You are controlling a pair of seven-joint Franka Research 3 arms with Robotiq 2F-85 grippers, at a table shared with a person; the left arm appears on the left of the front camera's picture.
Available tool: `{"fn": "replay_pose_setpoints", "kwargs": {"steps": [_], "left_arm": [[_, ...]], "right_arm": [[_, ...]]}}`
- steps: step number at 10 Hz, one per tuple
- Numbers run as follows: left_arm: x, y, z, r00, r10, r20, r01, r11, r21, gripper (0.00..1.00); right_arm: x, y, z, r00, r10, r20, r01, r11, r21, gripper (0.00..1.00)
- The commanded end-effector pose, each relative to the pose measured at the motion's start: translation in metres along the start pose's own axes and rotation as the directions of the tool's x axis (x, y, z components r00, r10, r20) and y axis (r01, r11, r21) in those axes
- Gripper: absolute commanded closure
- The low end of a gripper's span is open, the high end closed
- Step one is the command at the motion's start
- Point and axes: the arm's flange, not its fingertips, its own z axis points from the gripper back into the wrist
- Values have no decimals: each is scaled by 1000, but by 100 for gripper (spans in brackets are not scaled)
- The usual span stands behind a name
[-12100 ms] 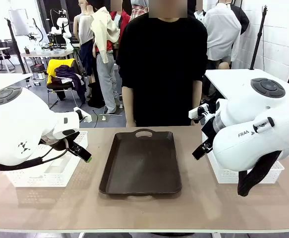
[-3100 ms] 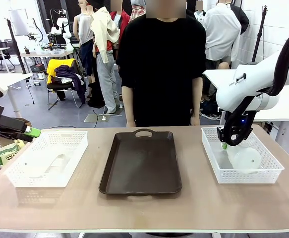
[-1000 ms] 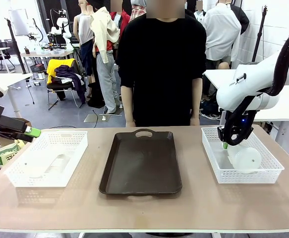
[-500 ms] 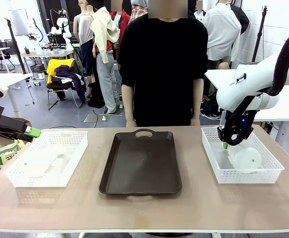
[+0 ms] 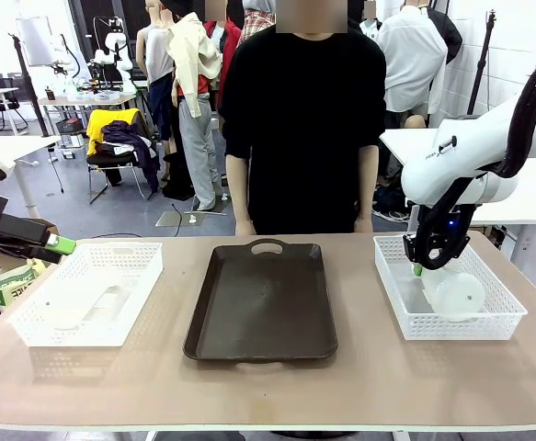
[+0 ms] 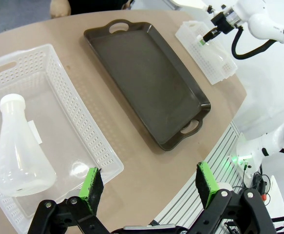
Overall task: Prepare the laboratory tools.
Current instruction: While moving the picked Big flask to the Handle tray indicated by the person, stop as directed by the person.
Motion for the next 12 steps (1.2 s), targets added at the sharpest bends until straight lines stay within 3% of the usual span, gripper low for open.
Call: {"fn": "replay_pose_setpoints", "kwargs": {"steps": [1, 6, 9, 12], "left_arm": [[-1, 3, -1, 1000, -19, 20, 19, 1000, -19, 0], [-1, 3, -1, 1000, -19, 20, 19, 1000, -19, 0], [-1, 3, -1, 1000, -19, 20, 19, 1000, -19, 0], [-1, 3, -1, 1000, -19, 20, 19, 1000, -19, 0]], "right_arm": [[-1, 2, 5, 1000, 13, -2, -13, 1000, 2, 100], [-22, 10, 66, 1000, 5, 20, -5, 1000, -14, 100], [-43, 3, 114, 994, 23, 103, -27, 999, 40, 100], [-70, -1, 153, 964, 86, 252, -123, 984, 132, 100]]}}
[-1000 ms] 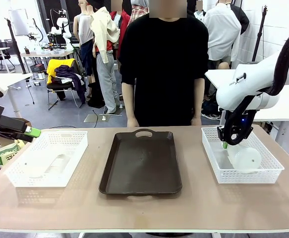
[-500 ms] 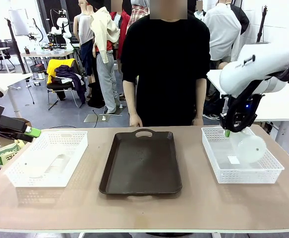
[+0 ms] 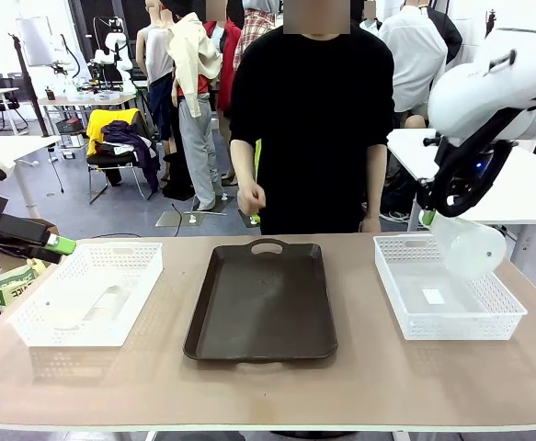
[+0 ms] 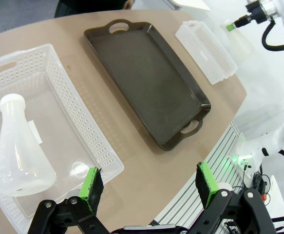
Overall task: Prepare the laboratory tools.
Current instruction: While moving the picked Big flask to the Handle tray indicated by the person, stop as directed by the person.
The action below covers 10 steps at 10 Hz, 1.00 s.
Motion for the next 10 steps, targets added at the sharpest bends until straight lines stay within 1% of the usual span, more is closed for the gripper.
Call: {"fn": "replay_pose_setpoints", "kwargs": {"steps": [1, 4, 10], "left_arm": [[-1, 3, -1, 1000, -19, 20, 20, 1000, -19, 0], [-1, 3, -1, 1000, -19, 20, 20, 1000, -19, 0], [-1, 3, -1, 1000, -19, 20, 20, 1000, -19, 0]], "right_arm": [[-23, -6, 9, 994, 50, 93, -58, 994, 87, 100], [-33, 5, 23, 979, 91, 185, -116, 985, 128, 100], [-36, 7, 20, 972, 85, 220, -120, 981, 151, 100]]}}
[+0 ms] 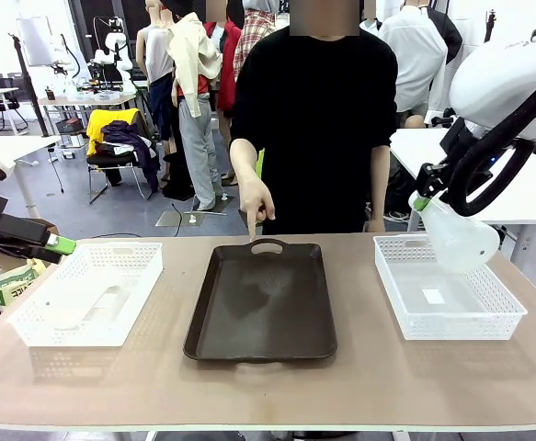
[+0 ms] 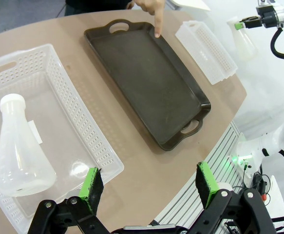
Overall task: Prepare the laboratory tools.
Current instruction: While moving the picked Big flask to the Handle tray indicated by the person, stop as directed by the person.
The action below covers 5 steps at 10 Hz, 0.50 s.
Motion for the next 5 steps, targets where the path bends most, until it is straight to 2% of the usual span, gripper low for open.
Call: {"fn": "replay_pose_setpoints", "kwargs": {"steps": [1, 2, 3, 5], "left_arm": [[-1, 3, -1, 1000, -19, 20, 20, 1000, -19, 0], [-1, 3, -1, 1000, -19, 20, 20, 1000, -19, 0], [-1, 3, -1, 1000, -19, 20, 20, 1000, -19, 0], [-1, 3, -1, 1000, -19, 20, 20, 1000, -19, 0]], "right_arm": [[-7, -1, -2, 999, 23, 48, -25, 998, 49, 100], [-7, -1, -1, 998, 28, 56, -31, 998, 53, 100], [0, 0, 0, 1000, 2, 8, -2, 1000, 8, 100], [0, 0, 0, 1000, 2, 8, -2, 1000, 8, 100]]}}
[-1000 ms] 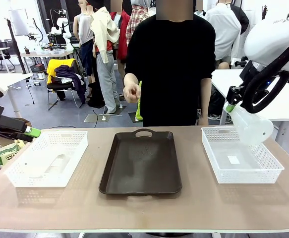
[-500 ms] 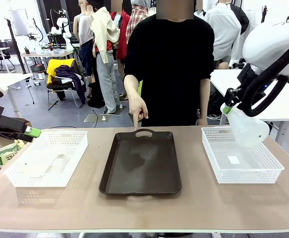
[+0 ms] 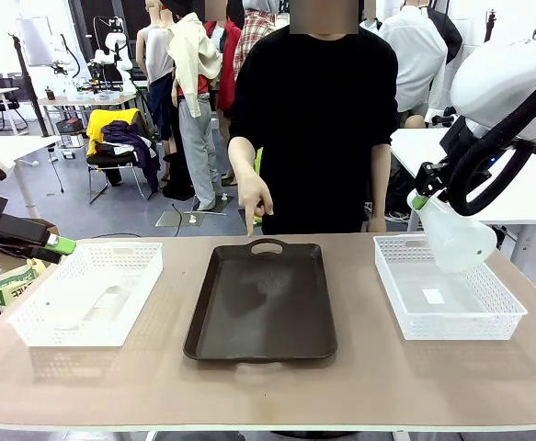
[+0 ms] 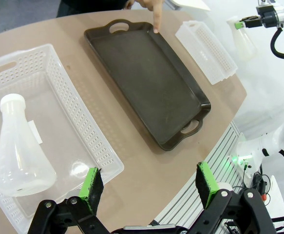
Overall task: Prepare the laboratory tools.
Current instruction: While moving the picked Big flask to the Handle tray indicated by the person, stop as directed by the person.
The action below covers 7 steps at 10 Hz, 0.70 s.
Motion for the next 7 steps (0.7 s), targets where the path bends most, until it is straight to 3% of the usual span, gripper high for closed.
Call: {"fn": "replay_pose_setpoints", "kwargs": {"steps": [1, 3, 5, 7], "left_arm": [[-1, 3, -1, 1000, -19, 20, 20, 1000, -19, 0], [-1, 3, -1, 1000, -19, 20, 20, 1000, -19, 0], [-1, 3, -1, 1000, -19, 20, 20, 1000, -19, 0], [-1, 3, -1, 1000, -19, 20, 20, 1000, -19, 0]], "right_arm": [[0, 0, 0, 1000, -6, -5, 6, 1000, -5, 100], [0, 0, 0, 1000, 0, 0, 0, 1000, 0, 100], [12, 30, 6, 990, 129, 47, -130, 991, 17, 100], [27, 68, 13, 946, 282, 161, -298, 951, 87, 100]]}}
